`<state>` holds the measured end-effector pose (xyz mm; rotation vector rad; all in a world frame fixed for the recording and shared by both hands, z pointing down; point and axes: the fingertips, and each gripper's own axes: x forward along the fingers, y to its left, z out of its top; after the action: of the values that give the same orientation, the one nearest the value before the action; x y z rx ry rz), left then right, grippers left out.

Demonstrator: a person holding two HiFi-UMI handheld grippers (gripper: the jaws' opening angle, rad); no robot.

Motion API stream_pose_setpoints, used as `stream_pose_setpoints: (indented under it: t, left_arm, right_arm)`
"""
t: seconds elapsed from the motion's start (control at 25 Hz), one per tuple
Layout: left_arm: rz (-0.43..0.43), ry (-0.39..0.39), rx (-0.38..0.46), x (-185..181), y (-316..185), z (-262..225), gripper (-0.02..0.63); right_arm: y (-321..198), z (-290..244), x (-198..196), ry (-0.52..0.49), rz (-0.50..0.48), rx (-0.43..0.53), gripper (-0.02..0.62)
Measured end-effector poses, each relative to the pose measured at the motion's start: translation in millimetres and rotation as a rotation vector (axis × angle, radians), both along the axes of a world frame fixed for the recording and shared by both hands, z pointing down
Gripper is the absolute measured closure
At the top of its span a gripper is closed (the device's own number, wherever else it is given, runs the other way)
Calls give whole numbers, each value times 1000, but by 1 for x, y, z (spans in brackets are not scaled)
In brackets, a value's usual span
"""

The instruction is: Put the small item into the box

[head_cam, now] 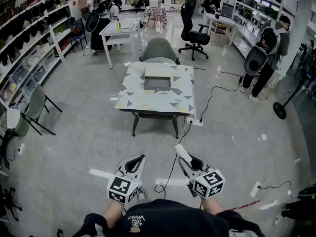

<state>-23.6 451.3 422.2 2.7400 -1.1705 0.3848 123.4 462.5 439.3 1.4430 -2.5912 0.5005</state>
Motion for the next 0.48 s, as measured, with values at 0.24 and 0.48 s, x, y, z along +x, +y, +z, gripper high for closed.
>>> stream_pose_setpoints:
  t: [0.24, 0.48]
  left_arm:
    - [6, 6, 17, -15, -30, -2, 600]
    - [31, 9, 10, -34, -48, 3, 600]
  right_arm:
    - [-29, -4, -13, 3, 23, 31, 471]
    - [-43, -7, -32, 2, 53, 52, 471]
